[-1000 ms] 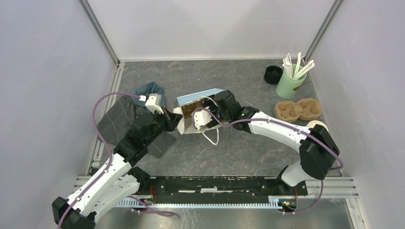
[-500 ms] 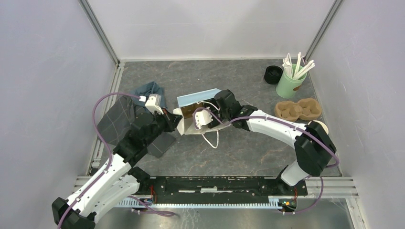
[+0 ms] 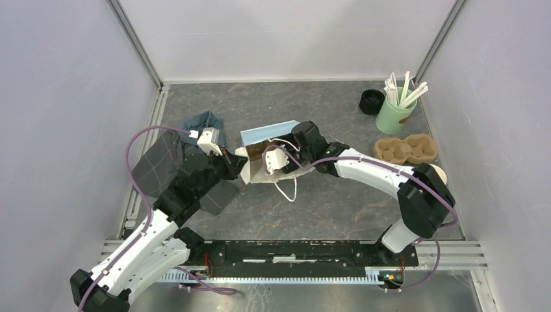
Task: Pack the takeout coffee
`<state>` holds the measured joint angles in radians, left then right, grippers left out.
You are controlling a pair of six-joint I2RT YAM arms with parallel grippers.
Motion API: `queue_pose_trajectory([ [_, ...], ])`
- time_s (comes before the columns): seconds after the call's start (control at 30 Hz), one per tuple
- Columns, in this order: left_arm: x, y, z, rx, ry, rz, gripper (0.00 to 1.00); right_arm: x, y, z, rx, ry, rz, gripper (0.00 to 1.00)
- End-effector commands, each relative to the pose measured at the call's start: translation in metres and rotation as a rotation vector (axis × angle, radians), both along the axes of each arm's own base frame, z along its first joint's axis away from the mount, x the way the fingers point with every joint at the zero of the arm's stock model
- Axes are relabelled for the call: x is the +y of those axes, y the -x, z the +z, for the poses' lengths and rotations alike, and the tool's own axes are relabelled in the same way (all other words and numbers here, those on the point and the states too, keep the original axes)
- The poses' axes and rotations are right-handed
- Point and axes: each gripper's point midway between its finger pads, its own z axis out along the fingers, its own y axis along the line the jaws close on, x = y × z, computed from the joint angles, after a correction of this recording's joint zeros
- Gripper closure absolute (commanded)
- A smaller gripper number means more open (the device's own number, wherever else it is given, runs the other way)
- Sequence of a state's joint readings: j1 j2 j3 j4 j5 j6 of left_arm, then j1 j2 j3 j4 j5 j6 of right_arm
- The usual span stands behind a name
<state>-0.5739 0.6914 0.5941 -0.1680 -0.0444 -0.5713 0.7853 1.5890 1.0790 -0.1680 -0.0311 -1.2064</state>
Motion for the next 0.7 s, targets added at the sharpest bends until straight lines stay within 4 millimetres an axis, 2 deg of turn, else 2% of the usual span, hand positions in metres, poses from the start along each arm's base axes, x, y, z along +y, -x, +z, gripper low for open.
queue_pose_trajectory([
  [0.0,-0.004,0.000,0.025,-0.036,0.041,-0.009,0.98,0.014,-0.013,0.019,-0.032,-0.075,0.014,1.00],
  [0.23,-0.006,0.000,0.030,-0.021,0.045,-0.018,0.98,0.018,-0.009,0.000,0.046,-0.047,0.037,1.00],
  [0.5,-0.008,0.000,0.034,0.022,0.041,-0.017,0.98,0.020,-0.005,0.007,0.097,-0.072,0.017,1.00],
  [0.67,-0.006,-0.002,0.046,0.060,0.057,0.020,0.98,0.014,0.000,0.005,0.161,-0.049,-0.015,1.00],
])
